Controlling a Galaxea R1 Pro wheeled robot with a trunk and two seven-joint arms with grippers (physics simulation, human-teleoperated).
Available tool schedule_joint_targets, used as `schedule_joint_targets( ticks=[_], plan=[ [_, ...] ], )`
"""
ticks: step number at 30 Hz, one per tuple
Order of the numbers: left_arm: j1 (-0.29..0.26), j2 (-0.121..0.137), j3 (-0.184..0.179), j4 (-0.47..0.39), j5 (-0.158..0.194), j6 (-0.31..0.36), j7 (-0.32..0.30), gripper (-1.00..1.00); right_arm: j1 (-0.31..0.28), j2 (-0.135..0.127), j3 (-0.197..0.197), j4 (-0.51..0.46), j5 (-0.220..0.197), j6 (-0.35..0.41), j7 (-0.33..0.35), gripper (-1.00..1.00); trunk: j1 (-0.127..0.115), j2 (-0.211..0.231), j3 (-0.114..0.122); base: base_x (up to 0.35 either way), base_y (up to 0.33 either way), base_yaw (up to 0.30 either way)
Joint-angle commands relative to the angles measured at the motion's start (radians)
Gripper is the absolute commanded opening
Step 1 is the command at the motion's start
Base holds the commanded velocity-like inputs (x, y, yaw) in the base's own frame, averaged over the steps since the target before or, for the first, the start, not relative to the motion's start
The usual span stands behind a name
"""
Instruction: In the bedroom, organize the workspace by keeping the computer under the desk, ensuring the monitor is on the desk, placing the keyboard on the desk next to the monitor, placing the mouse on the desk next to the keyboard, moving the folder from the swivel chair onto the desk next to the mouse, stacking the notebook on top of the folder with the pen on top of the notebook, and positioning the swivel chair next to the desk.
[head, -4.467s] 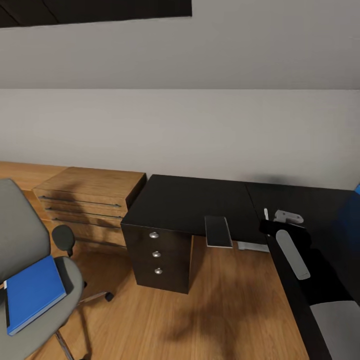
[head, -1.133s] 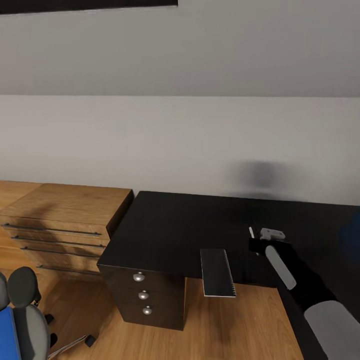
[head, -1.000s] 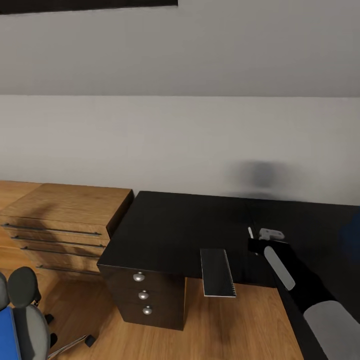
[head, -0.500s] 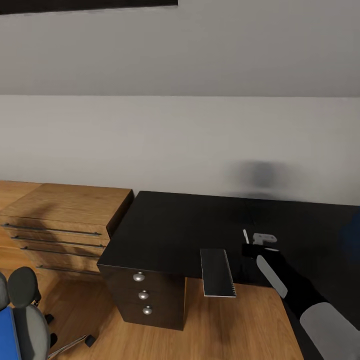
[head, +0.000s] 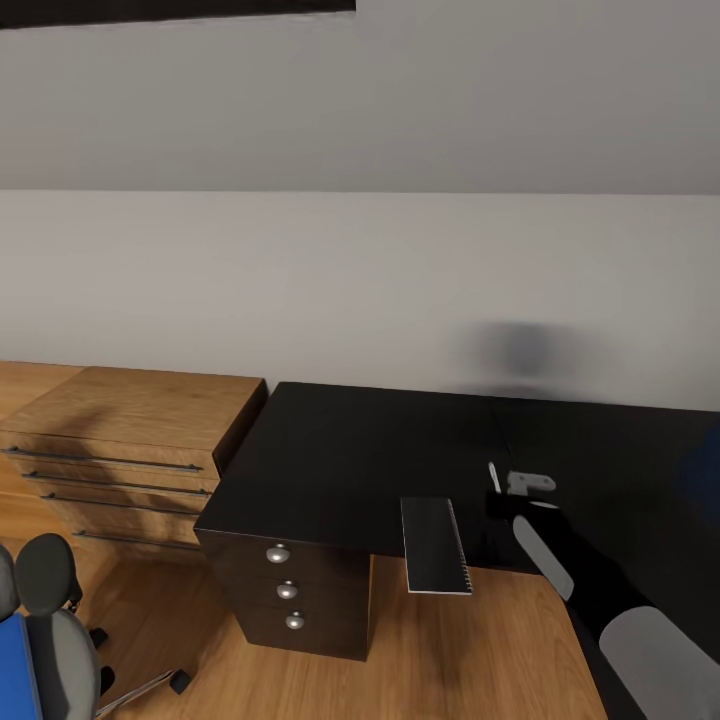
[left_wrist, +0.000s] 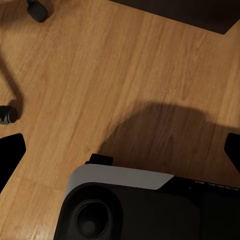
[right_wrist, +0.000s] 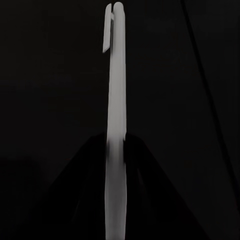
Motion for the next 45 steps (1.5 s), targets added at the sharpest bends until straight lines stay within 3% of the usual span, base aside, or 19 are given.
schedule_joint_targets(
  ticks=[1, 24, 33, 45],
  plan=[
    [0.001, -0.001, 0.004, -0.002, 0.003, -0.001, -0.002, 1.00, -0.001, -0.001, 0.006, 0.009, -0.011, -0.001, -0.008, -1.00, 0.000, -0.001, -0.001, 0.000, 0.000, 0.000],
    [0.001, 0.001, 0.010, -0.004, 0.006, -0.002, 0.001, 1.00, -0.001, 0.004, 0.010, 0.062, -0.006, -0.022, -0.008, -1.00, 0.000, -0.001, -0.001, 0.000, 0.000, 0.000],
    [0.001, 0.001, 0.012, -0.003, 0.007, -0.001, 0.002, 1.00, -0.001, 0.004, 0.009, 0.062, -0.006, -0.022, -0.007, -1.00, 0.035, -0.064, -0.029, 0.000, 0.000, 0.000],
    [0.001, 0.001, 0.012, -0.003, 0.007, -0.001, 0.002, 1.00, -0.001, 0.004, 0.007, 0.062, -0.006, -0.022, -0.008, -1.00, 0.035, -0.064, -0.029, 0.000, 0.000, 0.000]
  ],
)
